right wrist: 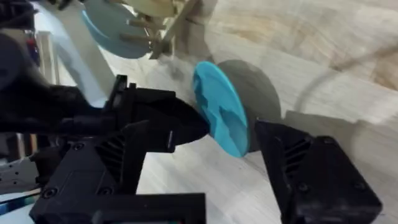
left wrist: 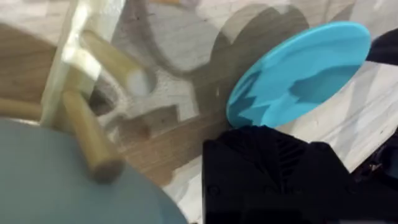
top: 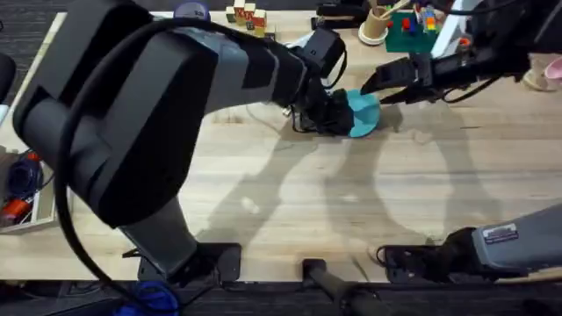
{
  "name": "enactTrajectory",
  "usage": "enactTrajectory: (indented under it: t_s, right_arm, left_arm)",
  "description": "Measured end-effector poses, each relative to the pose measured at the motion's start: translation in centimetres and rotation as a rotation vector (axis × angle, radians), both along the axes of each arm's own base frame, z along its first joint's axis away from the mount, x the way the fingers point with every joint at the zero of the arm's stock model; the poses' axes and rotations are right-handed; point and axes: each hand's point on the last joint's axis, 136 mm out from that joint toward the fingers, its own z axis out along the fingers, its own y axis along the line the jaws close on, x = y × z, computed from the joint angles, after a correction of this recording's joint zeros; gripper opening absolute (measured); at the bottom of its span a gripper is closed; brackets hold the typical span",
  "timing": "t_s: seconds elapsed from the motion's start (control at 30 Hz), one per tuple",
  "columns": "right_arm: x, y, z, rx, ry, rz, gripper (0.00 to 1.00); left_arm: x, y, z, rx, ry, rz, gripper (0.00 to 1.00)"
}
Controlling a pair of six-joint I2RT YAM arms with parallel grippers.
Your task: Pick up the plates from the table one by one and place each into a slot on the dish rack.
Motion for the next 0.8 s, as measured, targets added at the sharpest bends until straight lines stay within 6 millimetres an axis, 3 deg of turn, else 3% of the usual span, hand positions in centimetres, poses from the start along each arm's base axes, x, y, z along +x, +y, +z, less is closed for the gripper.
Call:
enactTrajectory:
  t_s: [0.47, 0.8]
  right_arm:
    - [-0.5, 0.6, -4.1, 0.017, 0.147, 0.002, 0.989]
    - [-0.5, 1.3, -4.2, 0.008, 0.142, 0.025, 0.992]
  left_arm:
    - [0.0, 0.0, 0.0, 0.000, 0.000, 0.000, 0.041]
    - [0.0, 0.0, 0.0, 0.001, 0.000, 0.000, 0.040]
